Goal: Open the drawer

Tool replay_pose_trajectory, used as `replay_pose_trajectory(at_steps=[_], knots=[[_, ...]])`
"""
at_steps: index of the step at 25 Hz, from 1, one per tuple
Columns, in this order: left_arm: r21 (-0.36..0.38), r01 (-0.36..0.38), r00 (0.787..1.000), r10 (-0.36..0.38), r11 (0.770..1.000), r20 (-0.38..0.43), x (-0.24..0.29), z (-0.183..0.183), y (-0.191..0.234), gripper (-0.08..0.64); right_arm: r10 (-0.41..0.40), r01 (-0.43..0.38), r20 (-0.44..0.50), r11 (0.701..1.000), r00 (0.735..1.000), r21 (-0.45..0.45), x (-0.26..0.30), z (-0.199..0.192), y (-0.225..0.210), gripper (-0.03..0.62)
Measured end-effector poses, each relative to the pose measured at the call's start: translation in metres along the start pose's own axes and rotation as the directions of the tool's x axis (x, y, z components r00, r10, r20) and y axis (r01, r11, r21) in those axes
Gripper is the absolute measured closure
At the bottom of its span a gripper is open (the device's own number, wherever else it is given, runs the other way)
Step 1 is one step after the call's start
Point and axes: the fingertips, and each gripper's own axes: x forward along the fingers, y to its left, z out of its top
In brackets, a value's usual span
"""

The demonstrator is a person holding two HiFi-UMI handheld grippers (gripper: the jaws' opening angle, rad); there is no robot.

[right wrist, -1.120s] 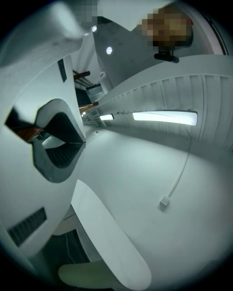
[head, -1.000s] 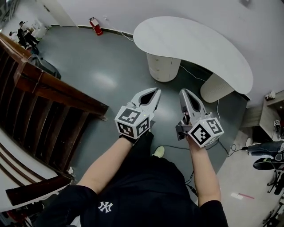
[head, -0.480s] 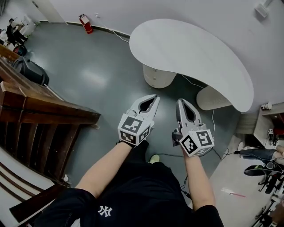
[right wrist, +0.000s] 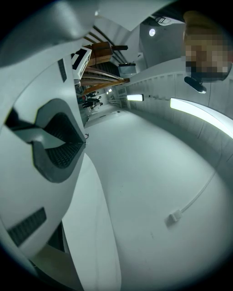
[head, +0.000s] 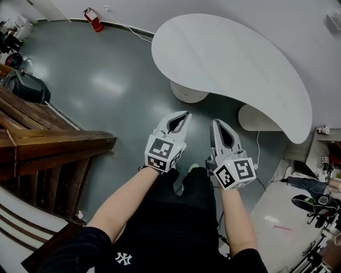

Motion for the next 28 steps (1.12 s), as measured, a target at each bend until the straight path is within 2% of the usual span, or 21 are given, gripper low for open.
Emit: replay_pose_trajectory(at_steps=[8, 16, 23, 28], knots=[[-0.022, -0.047, 0.998, 0.046, 0.999, -0.044, 0.080, -0.075, 0.054, 0.551, 0.001, -0.003, -0.092, 1.000, 0.996, -0.021, 0.065, -0.078, -0.064, 0.577], [-0.025, -0.092, 0.995, 0.091, 0.995, -0.042, 0.160, -0.154, 0.108, 0.551, 0.047, -0.056, -0.133, 0.997, 0.990, -0.062, 0.135, -0.157, -0.121, 0.577], [-0.018, -0.151, 0.989, 0.150, 0.988, -0.014, 0.202, -0.206, 0.151, 0.551, 0.053, -0.061, -0.136, 0.997, 0.989, -0.053, 0.174, -0.213, -0.151, 0.577], [-0.003, -0.172, 0.985, 0.172, 0.985, 0.008, 0.233, -0.227, 0.173, 0.548, 0.062, -0.070, -0.142, 0.996, 0.988, -0.054, 0.199, -0.239, -0.168, 0.577]])
